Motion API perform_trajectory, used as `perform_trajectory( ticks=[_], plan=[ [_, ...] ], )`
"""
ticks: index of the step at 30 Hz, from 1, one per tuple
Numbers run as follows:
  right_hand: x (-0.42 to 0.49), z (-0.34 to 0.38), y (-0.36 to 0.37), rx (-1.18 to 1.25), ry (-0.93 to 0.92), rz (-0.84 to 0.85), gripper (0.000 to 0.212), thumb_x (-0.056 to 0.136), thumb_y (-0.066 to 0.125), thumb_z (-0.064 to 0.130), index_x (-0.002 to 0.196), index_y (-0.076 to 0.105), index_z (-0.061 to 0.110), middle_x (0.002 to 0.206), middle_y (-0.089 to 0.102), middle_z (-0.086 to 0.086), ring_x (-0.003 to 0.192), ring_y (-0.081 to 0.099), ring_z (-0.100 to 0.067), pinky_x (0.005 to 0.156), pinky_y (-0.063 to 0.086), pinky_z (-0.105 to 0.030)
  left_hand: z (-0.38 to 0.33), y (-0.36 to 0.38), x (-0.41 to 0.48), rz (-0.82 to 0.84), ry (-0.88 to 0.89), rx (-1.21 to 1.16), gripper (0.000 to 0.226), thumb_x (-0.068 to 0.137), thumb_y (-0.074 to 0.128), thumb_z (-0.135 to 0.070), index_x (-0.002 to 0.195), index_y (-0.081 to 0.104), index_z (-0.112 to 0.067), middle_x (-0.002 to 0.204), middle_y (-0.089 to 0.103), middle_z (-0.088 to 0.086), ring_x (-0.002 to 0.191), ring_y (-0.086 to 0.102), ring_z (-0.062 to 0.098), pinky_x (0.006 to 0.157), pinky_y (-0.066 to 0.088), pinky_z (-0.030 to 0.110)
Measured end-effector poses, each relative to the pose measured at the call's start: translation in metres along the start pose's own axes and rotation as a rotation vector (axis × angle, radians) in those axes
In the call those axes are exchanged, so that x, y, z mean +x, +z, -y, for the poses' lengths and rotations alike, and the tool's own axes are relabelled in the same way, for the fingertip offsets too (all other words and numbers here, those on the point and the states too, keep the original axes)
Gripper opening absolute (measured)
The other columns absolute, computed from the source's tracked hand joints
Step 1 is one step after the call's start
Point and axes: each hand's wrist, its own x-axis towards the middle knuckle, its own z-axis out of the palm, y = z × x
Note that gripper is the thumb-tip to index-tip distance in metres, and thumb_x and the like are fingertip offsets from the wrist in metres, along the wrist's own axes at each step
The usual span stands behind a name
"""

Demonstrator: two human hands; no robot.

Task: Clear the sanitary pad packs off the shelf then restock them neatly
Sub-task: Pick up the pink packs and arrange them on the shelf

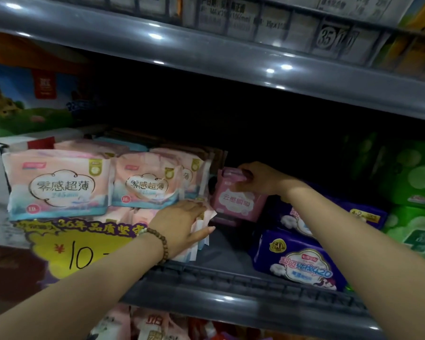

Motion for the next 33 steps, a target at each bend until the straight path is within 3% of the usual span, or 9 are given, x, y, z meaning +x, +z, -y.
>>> perform_trajectory(
  ticks=[4, 8, 11, 16, 21, 24, 26, 29, 33],
  plan=[
    [0.012, 0.004, 0.013, 0.037, -0.040, 0.061, 0.047, 0.088, 0.067, 0.029, 0.130, 0.051, 0.014, 0.124, 0.060, -0.005, 0.105, 0.059, -0.017, 0.079, 0.044, -0.022, 0.001, 0.001, -0.001, 0.001, 0.004, -0.016, 0.094, 0.069, 0.002, -0.076, 0.139, 0.041, -0.028, 0.148, 0.039, -0.008, 0.134, 0.036, 0.009, 0.109, 0.027, 0.023],
    [0.016, -0.002, 0.037, 0.122, 0.006, 0.152, 0.051, 0.088, 0.067, 0.026, 0.134, 0.049, 0.013, 0.134, 0.055, -0.009, 0.114, 0.055, -0.019, 0.092, 0.045, -0.028, -0.001, 0.000, -0.002, 0.003, -0.001, -0.015, 0.097, 0.070, 0.006, -0.084, 0.142, 0.037, -0.028, 0.149, 0.036, -0.009, 0.135, 0.034, 0.008, 0.109, 0.024, 0.020],
    [0.014, -0.009, 0.061, -0.074, 0.026, 0.172, 0.066, 0.090, 0.063, 0.037, 0.146, 0.035, 0.015, 0.153, 0.033, -0.006, 0.138, 0.030, -0.024, 0.110, 0.025, -0.028, 0.001, 0.001, -0.002, 0.012, 0.004, -0.011, 0.094, 0.071, 0.008, -0.083, 0.144, 0.034, -0.029, 0.150, 0.035, -0.009, 0.136, 0.033, 0.008, 0.110, 0.023, 0.020],
    [0.011, -0.009, 0.069, -0.157, -0.030, 0.052, 0.075, 0.089, 0.061, 0.044, 0.150, 0.022, 0.026, 0.154, 0.021, -0.006, 0.140, 0.019, -0.027, 0.114, 0.018, -0.034, 0.002, 0.003, -0.001, -0.013, 0.001, -0.023, 0.093, 0.069, 0.004, -0.078, 0.142, 0.036, -0.030, 0.148, 0.038, -0.010, 0.134, 0.035, 0.007, 0.108, 0.026, 0.020],
    [0.006, -0.013, 0.088, -0.167, -0.005, 0.120, 0.068, 0.100, 0.039, 0.044, 0.153, 0.001, 0.026, 0.162, -0.001, 0.001, 0.148, 0.003, -0.018, 0.120, 0.007, -0.031, 0.001, 0.003, 0.000, 0.002, -0.004, -0.030, 0.087, 0.074, 0.011, -0.077, 0.141, 0.039, -0.028, 0.147, 0.040, -0.008, 0.133, 0.037, 0.010, 0.109, 0.029, 0.023],
    [0.006, -0.012, 0.079, -0.123, -0.002, 0.153, 0.066, 0.101, 0.040, 0.038, 0.154, 0.003, 0.024, 0.162, 0.000, 0.000, 0.148, 0.003, -0.017, 0.120, 0.006, -0.028, -0.002, -0.004, -0.002, 0.023, -0.014, -0.064, 0.065, 0.090, 0.038, -0.062, 0.143, 0.035, -0.026, 0.150, 0.036, -0.005, 0.135, 0.035, 0.012, 0.110, 0.027, 0.024],
    [-0.005, -0.008, 0.071, -0.026, -0.038, 0.096, 0.065, 0.100, 0.046, 0.029, 0.154, 0.009, 0.022, 0.161, 0.005, 0.000, 0.148, 0.006, -0.017, 0.116, 0.006, -0.023, -0.008, -0.015, -0.011, 0.014, -0.026, -0.118, 0.059, 0.094, 0.044, -0.050, 0.146, 0.030, -0.027, 0.150, 0.035, -0.004, 0.133, 0.037, 0.013, 0.106, 0.032, 0.024],
    [-0.046, 0.010, 0.070, 0.173, -0.172, -0.110, 0.052, 0.101, 0.042, 0.017, 0.150, 0.025, 0.017, 0.159, 0.019, -0.002, 0.147, 0.013, -0.017, 0.115, 0.008, -0.021, -0.024, -0.032, -0.049, -0.063, -0.041, -0.235, 0.053, 0.095, 0.047, -0.042, 0.144, 0.031, -0.032, 0.142, 0.043, -0.009, 0.124, 0.044, 0.009, 0.093, 0.035, 0.017],
    [-0.134, 0.053, 0.106, 0.298, -0.308, -0.161, 0.051, 0.101, 0.040, 0.027, 0.147, 0.021, 0.040, 0.156, 0.010, 0.023, 0.143, 0.001, 0.008, 0.117, 0.003, -0.017, -0.036, -0.036, -0.123, -0.142, 0.062, -0.309, 0.046, 0.091, 0.038, -0.051, 0.133, 0.047, -0.034, 0.129, 0.054, -0.015, 0.117, 0.048, 0.002, 0.093, 0.040, 0.017]
  ],
)
